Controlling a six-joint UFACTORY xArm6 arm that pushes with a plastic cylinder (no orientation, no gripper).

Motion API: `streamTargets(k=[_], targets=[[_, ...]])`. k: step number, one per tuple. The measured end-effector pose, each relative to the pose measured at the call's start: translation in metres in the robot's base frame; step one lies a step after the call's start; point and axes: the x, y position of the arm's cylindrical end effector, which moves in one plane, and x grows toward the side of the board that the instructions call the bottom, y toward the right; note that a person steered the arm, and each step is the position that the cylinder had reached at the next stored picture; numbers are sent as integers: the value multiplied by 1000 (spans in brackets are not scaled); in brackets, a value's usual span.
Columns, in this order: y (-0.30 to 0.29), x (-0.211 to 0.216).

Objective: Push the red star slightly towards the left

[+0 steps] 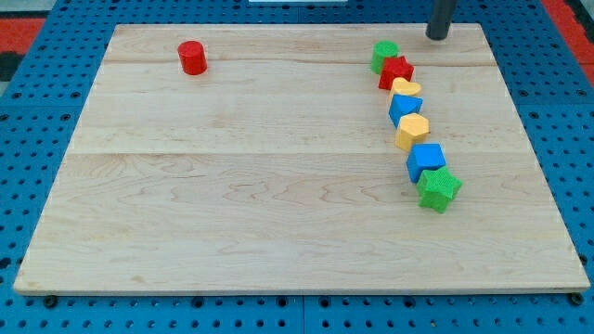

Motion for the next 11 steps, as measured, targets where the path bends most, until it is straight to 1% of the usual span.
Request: streamTargets(k=[1, 2, 3, 4, 5, 6, 7, 8, 9, 10, 11], targets=[[-23, 52], [-41, 87], [-84, 85], [-107, 79], [-94, 78], [-35, 70], [-26, 64], [-63, 63], [-85, 59], [-85, 49], [-104, 47]])
